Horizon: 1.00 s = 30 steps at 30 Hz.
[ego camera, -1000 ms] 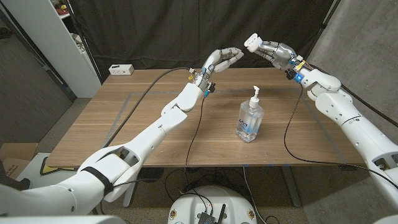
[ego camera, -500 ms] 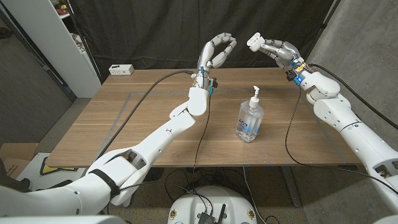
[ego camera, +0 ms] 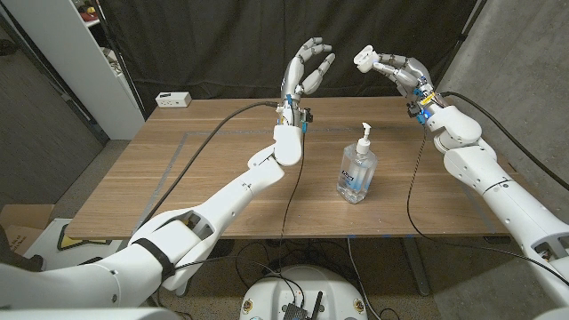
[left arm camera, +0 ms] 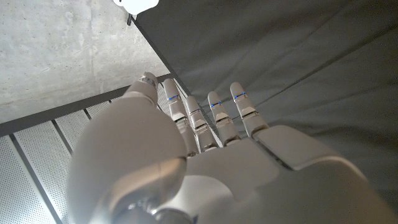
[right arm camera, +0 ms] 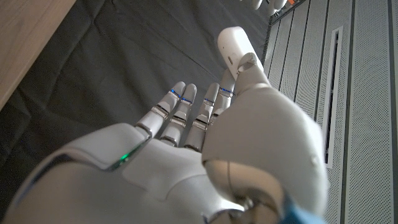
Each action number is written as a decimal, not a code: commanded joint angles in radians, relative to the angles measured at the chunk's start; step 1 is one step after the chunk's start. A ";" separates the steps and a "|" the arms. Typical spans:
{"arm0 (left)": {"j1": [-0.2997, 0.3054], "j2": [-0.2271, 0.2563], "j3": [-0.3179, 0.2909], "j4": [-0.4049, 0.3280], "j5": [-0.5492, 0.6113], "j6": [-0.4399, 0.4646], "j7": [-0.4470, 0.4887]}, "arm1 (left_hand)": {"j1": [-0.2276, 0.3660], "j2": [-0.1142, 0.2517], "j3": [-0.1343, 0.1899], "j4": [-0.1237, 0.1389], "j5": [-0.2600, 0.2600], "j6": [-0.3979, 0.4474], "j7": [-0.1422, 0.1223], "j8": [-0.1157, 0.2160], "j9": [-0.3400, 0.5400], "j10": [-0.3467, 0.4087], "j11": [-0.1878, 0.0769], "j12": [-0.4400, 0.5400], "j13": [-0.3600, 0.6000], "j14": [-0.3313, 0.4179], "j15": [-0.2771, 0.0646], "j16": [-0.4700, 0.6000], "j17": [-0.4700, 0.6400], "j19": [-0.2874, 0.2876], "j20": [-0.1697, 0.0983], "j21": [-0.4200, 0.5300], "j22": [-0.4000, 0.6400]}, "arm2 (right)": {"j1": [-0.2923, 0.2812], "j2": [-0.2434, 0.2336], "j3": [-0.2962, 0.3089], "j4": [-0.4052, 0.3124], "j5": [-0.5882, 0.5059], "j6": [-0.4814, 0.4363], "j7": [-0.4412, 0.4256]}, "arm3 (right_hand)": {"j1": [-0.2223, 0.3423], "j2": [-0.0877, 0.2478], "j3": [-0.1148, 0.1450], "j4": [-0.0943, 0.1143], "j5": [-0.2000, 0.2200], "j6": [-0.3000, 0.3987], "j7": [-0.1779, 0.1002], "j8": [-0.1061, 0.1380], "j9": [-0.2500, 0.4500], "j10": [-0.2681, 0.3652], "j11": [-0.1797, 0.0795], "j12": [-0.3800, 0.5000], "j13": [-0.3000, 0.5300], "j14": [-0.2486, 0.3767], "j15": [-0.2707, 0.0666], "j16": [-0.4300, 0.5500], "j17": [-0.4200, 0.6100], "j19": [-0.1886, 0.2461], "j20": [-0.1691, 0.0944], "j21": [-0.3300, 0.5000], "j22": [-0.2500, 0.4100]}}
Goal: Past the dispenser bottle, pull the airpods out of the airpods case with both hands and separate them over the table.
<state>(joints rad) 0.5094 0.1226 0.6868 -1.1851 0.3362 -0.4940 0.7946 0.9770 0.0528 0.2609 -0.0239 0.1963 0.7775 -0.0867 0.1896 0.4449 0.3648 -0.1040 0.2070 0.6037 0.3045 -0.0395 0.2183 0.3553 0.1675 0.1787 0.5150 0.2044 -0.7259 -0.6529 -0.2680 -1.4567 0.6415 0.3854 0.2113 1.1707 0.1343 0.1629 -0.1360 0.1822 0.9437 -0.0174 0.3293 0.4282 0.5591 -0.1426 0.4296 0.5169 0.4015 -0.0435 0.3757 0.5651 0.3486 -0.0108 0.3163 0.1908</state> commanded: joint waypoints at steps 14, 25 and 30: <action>-0.034 0.070 0.024 -0.076 -0.098 0.101 -0.222 | 0.008 -0.007 -0.017 -0.015 0.012 0.017 -0.053 0.012 -0.026 -0.087 0.014 -0.011 -0.020 -0.096 -0.011 -0.023 -0.005 -0.060 0.029 -0.033 -0.006 | 0.026 -0.011 -0.032 -0.010 -0.037 0.002 0.000 | -0.009 0.004 0.007 -0.001 0.008 0.029 -0.022 0.002 0.189 0.001 -0.002 0.008 0.005 0.005 -0.149 -0.006 0.006 0.010 0.005 0.006 0.001; -0.041 0.063 0.029 -0.055 -0.104 0.083 -0.235 | 0.010 -0.002 -0.021 -0.018 0.016 0.046 -0.072 0.020 -0.037 -0.081 0.009 -0.001 -0.030 -0.090 -0.020 -0.015 -0.010 -0.062 0.027 -0.037 -0.007 | 0.009 -0.019 -0.027 -0.031 -0.033 -0.007 -0.013 | -0.010 0.003 0.008 0.000 0.009 0.029 -0.020 0.002 0.191 0.004 -0.002 0.008 0.005 0.007 -0.148 -0.009 0.006 0.007 0.006 0.005 0.001; -0.042 0.061 0.031 -0.051 -0.106 0.084 -0.242 | 0.010 -0.001 -0.024 -0.019 0.017 0.040 -0.078 0.015 -0.042 -0.079 0.008 0.002 -0.034 -0.090 -0.021 -0.013 -0.012 -0.062 0.026 -0.039 -0.007 | 0.005 -0.018 -0.025 -0.034 -0.034 -0.003 -0.018 | -0.012 0.002 0.007 0.000 0.009 0.029 -0.020 0.001 0.191 0.007 -0.002 0.009 0.004 0.009 -0.148 -0.010 0.006 0.007 0.007 0.004 0.001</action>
<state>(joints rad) 0.4731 0.1851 0.7129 -1.2462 0.2377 -0.4078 0.5722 0.9808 0.0490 0.2428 -0.0418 0.2039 0.8140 -0.1588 0.2051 0.4031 0.2801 -0.0926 0.2003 0.5696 0.2141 -0.0412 0.1993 0.3430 0.1142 0.2032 0.4765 0.1950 -0.7117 -0.6684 -0.2953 -1.4812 0.6080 0.3821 0.2014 1.1552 0.1267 0.1630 -0.1358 0.1855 0.9435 -0.0177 0.3239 0.4282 0.5590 -0.1426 0.4296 0.5167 0.4013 -0.0434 0.3687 0.5679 0.3486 -0.0108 0.3163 0.1910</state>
